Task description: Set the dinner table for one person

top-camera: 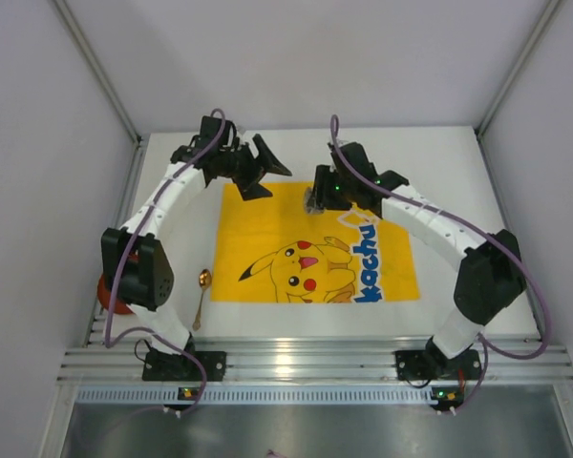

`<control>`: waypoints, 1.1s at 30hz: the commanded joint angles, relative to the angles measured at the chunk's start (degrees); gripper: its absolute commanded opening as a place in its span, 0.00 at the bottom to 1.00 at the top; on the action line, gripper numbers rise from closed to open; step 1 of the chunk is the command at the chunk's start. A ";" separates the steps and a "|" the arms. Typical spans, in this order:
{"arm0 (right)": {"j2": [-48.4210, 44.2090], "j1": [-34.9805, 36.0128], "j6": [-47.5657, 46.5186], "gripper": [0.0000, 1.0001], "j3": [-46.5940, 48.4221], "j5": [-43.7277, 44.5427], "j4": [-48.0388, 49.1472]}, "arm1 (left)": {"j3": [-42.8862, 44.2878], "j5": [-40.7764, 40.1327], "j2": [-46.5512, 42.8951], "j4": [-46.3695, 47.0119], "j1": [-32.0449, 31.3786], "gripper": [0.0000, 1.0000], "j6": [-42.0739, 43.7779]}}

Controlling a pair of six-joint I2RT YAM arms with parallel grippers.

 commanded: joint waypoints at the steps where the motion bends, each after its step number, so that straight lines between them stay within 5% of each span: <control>1: -5.52 -5.29 1.36 0.00 -1.90 2.64 3.16 | 4.51 -9.95 -4.16 -9.21 3.22 0.85 7.33; 12: 6.59 -26.14 2.51 0.00 -1.74 -18.71 7.37 | -7.78 -35.27 -11.36 -20.48 15.07 0.85 25.70; 18: 14.07 -29.39 1.71 0.00 -0.42 -23.02 9.22 | -14.46 -37.39 -13.74 -21.27 22.11 0.84 29.22; 27: 15.13 -32.91 0.93 0.00 -4.19 -22.15 11.24 | -18.60 -39.94 -16.90 -20.92 22.91 0.84 29.75; 29: 13.81 -33.61 0.22 0.21 -6.20 -21.80 10.63 | -19.30 -40.64 -17.08 -20.92 23.08 0.84 29.93; 30: 13.11 -33.79 -0.83 0.47 -7.08 -21.19 10.19 | -19.74 -41.52 -17.17 -21.01 23.09 0.83 30.02; 33: 12.41 -33.97 -3.29 0.69 -7.62 -19.87 8.17 | -20.36 -42.58 -16.82 -21.09 23.61 0.83 29.93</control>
